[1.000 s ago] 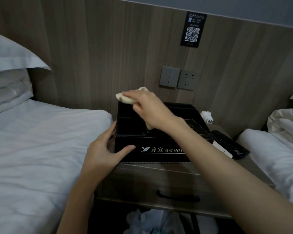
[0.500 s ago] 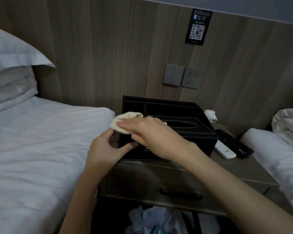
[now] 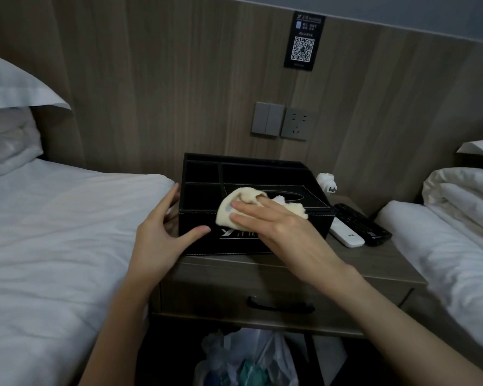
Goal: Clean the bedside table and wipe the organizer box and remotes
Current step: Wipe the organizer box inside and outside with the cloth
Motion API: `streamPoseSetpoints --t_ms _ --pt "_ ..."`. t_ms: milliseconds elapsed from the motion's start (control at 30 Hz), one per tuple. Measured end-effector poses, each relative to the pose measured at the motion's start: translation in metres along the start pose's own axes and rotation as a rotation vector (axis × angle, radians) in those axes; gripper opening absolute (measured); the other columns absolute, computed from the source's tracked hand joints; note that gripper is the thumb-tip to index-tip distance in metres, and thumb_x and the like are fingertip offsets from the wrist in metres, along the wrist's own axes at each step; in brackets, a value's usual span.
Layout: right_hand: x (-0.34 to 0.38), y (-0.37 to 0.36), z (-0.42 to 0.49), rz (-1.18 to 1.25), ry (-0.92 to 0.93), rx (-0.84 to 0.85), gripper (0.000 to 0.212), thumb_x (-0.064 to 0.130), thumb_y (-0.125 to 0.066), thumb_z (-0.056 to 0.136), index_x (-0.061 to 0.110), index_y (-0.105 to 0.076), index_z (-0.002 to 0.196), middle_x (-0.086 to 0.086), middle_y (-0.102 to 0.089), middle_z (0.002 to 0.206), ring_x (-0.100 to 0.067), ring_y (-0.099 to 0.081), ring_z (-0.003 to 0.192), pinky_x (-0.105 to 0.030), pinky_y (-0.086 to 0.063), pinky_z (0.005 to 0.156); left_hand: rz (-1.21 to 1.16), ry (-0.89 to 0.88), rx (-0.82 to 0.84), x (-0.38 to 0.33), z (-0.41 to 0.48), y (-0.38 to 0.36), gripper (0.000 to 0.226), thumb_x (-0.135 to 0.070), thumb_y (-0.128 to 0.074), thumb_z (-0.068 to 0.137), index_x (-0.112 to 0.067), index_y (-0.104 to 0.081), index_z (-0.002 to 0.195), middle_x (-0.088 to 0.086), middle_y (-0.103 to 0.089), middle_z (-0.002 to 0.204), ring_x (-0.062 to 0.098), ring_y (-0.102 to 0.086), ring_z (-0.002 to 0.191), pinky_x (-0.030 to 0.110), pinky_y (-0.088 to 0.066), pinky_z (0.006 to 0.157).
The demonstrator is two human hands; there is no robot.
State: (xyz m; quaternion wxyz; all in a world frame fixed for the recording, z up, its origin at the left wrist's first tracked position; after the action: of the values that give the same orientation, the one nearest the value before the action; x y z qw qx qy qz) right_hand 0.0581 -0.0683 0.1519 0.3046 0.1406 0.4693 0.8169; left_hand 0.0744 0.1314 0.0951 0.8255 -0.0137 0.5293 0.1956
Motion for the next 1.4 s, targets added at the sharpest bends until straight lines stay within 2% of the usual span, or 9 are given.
streamPoseSetpoints --t_ms 100,233,367,533,733,933,1100,1267,1400 --pt "-0.027 0.006 -0.023 -0.014 -0.071 -0.038 0.052 0.005 -0.059 0.091 0.032 -0.053 0.135 0.018 -0.043 0.146 -0.005 -0.03 0.133 -0.027 -0.038 0.1 -0.062 0.001 -0.003 -0.002 -0.001 -0.001 0.095 -0.033 -0.079 0.06 -0.037 -0.035 0.145 -0.013 -0.049 0.14 0.003 -0.052 0.122 0.03 -0.045 0.105" --pt "-0.064 0.007 -0.06 -0.041 -0.18 -0.061 0.052 0.01 -0.049 0.094 0.037 -0.046 0.139 0.021 -0.036 0.15 -0.012 -0.032 0.14 -0.024 -0.031 0.112 -0.046 -0.042 0.018 -0.009 -0.003 -0.003 0.091 -0.026 -0.077 0.068 -0.045 -0.03 0.143 -0.021 -0.044 0.139 0.008 -0.048 0.127 0.017 -0.044 0.096" --pt "-0.079 0.009 -0.079 -0.036 -0.265 -0.188 0.056 -0.009 -0.059 0.086 0.021 -0.056 0.134 0.011 -0.042 0.145 -0.009 -0.031 0.135 -0.012 -0.011 0.115 -0.005 -0.101 0.021 -0.012 -0.003 -0.007 0.081 -0.031 -0.074 0.071 -0.049 -0.036 0.14 -0.022 -0.042 0.143 0.007 -0.043 0.133 0.027 -0.041 0.105" --pt "-0.096 -0.007 -0.084 0.088 -0.433 -0.328 0.053 -0.007 -0.056 0.089 0.019 -0.055 0.135 0.001 -0.044 0.148 -0.031 -0.033 0.142 -0.037 -0.021 0.12 0.176 -0.17 -0.035 -0.01 -0.002 -0.017 0.061 -0.029 -0.074 0.081 -0.04 -0.05 0.135 -0.004 -0.043 0.147 0.009 -0.035 0.138 0.042 -0.034 0.113" --pt "-0.1 -0.007 -0.077 0.122 -0.461 -0.433 0.056 -0.013 -0.058 0.084 0.015 -0.057 0.133 0.003 -0.043 0.146 -0.023 -0.033 0.139 -0.02 -0.016 0.119 0.2 -0.204 -0.097 -0.013 0.001 -0.024 0.037 -0.021 -0.073 0.083 -0.041 -0.058 0.11 -0.002 -0.035 0.15 0.006 -0.027 0.141 0.045 -0.037 0.111" --pt "-0.097 -0.001 -0.076 -0.067 -0.378 -0.545 0.051 -0.005 -0.063 0.075 0.016 -0.067 0.121 -0.009 -0.05 0.126 -0.028 -0.043 0.113 -0.025 -0.033 0.102 0.493 -0.346 -0.179 -0.027 -0.001 -0.031 0.04 -0.009 -0.065 0.089 -0.024 -0.059 0.125 0.001 -0.016 0.16 0.022 -0.005 0.149 0.017 -0.006 0.116" --pt "-0.099 0.0 -0.074 0.013 -0.423 -0.495 0.045 0.001 -0.062 0.075 0.018 -0.068 0.116 -0.002 -0.053 0.119 -0.02 -0.041 0.108 -0.01 -0.029 0.097 0.661 -0.587 -0.075 -0.049 -0.006 -0.077 0.042 -0.023 -0.06 0.09 -0.015 -0.058 0.131 0.01 -0.044 0.144 0.029 -0.03 0.141 0.052 -0.012 0.119" --pt "-0.099 0.004 -0.08 0.064 -0.453 -0.495 0.041 0.003 -0.059 0.076 0.018 -0.069 0.113 0.0 -0.054 0.117 -0.021 -0.045 0.105 -0.006 -0.027 0.095 0.869 -0.556 0.004 -0.055 0.002 -0.118 0.048 -0.041 -0.044 0.095 -0.021 -0.051 0.138 0.004 -0.054 0.132 0.024 -0.046 0.128 0.055 -0.001 0.117" --pt "-0.099 0.004 -0.083 0.07 -0.462 -0.515 0.044 -0.002 -0.061 0.077 0.017 -0.067 0.117 -0.004 -0.053 0.12 -0.022 -0.045 0.107 -0.008 -0.029 0.096 0.9 -0.483 0.024 -0.059 0.014 -0.132 0.042 -0.047 -0.045 0.096 -0.03 -0.053 0.133 -0.006 -0.056 0.128 0.022 -0.043 0.124 0.054 -0.007 0.113"
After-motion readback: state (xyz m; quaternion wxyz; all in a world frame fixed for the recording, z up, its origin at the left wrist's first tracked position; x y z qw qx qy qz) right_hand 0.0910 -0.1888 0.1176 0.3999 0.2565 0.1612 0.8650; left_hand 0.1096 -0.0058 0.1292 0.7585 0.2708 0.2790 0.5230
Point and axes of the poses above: each hand's wrist, its own z-axis towards the middle knuckle, its own y-axis out of the back of the hand, x = y × z, the point moved 7 cm from there along z, towards the middle knuckle
